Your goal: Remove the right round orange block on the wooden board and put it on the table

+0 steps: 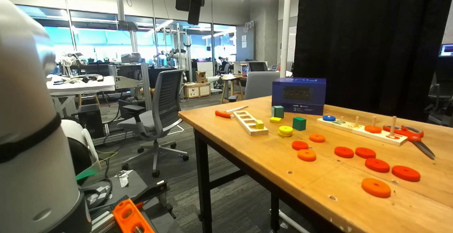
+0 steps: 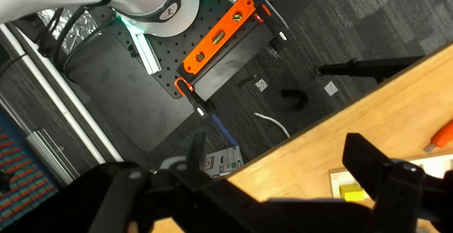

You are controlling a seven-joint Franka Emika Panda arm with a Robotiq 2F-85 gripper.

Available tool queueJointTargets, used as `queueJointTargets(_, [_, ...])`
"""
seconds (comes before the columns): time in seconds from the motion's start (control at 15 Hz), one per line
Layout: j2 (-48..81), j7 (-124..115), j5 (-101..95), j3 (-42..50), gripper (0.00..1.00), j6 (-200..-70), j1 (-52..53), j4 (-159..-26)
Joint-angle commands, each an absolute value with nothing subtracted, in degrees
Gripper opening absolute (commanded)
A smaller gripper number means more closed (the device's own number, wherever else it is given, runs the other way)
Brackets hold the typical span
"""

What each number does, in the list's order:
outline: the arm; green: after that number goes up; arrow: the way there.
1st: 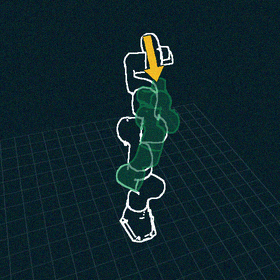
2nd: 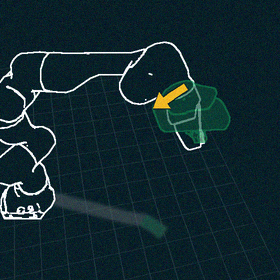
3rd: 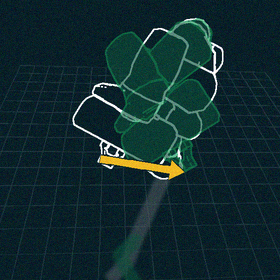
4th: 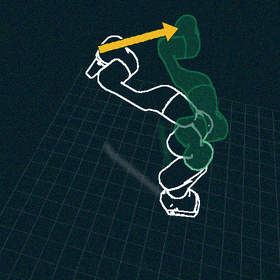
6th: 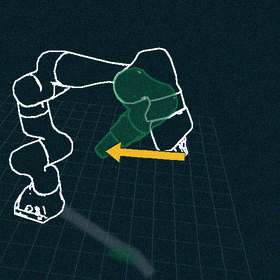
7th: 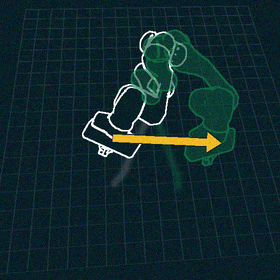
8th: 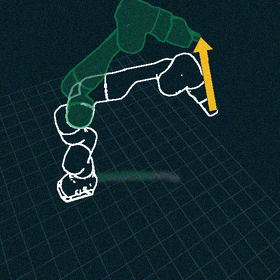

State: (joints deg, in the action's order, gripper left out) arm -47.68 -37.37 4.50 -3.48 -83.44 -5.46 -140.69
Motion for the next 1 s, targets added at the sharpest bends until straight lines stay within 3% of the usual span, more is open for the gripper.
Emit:
queueJointTargets(0.0, [-52.11, -27.07, 3.38, -3.83, 1.00, -82.30, -4.33, -143.93])
queueJointTargets(0.93, [-66.00, 3.62, -11.28, -3.14, 1.00, -80.45, 3.67, -149.86])
